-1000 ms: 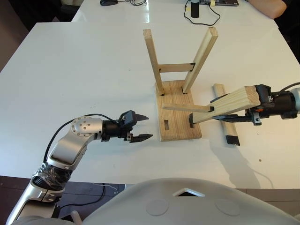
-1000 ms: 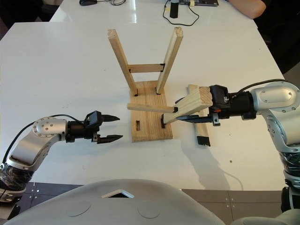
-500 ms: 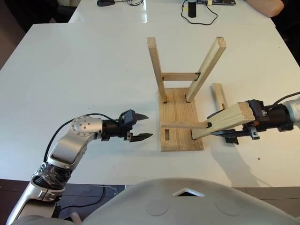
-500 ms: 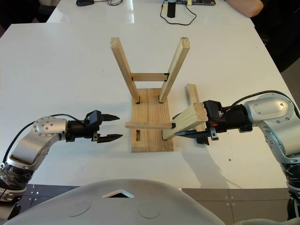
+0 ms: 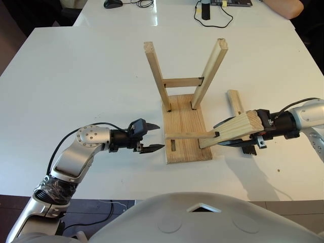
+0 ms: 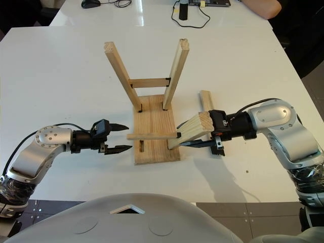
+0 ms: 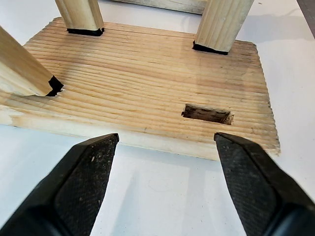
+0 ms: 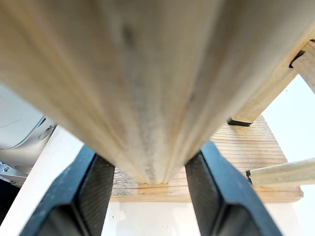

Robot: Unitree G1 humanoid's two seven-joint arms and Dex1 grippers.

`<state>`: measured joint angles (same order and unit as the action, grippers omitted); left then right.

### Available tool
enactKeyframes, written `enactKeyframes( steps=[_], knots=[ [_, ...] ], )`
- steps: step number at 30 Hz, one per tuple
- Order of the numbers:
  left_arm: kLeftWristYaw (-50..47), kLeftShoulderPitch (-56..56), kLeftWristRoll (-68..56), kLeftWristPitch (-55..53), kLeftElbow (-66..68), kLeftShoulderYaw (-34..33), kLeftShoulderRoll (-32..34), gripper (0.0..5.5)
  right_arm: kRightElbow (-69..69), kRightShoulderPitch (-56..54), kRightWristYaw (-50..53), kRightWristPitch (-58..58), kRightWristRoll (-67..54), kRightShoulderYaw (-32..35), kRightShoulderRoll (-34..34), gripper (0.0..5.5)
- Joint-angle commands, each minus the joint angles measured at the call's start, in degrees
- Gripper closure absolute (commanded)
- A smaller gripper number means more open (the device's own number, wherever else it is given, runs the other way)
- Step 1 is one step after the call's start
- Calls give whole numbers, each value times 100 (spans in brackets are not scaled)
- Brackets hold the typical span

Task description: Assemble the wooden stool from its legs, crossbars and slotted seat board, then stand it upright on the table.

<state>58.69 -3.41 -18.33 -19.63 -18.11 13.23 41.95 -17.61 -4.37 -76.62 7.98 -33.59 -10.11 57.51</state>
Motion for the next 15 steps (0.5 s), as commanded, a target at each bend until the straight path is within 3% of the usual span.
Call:
enactKeyframes(
  steps=[1, 8, 9, 15],
  knots=[
    [-31, 52, 99, -113, 33, 54, 15, 189, 905, 425, 61, 358, 1815, -1505, -94, 347],
    [-170, 129, 227, -23, 242, 68, -89, 189, 778, 94, 646, 469, 1423, -1181, -126, 347],
    [-214, 143, 269, 7, 309, 79, -122, 189, 750, 28, 742, 483, 1347, -1076, -105, 311],
    [-396, 201, 480, 134, 444, 228, -338, 189, 489, -17, 1010, 596, 1519, -618, -55, 240]
  ],
)
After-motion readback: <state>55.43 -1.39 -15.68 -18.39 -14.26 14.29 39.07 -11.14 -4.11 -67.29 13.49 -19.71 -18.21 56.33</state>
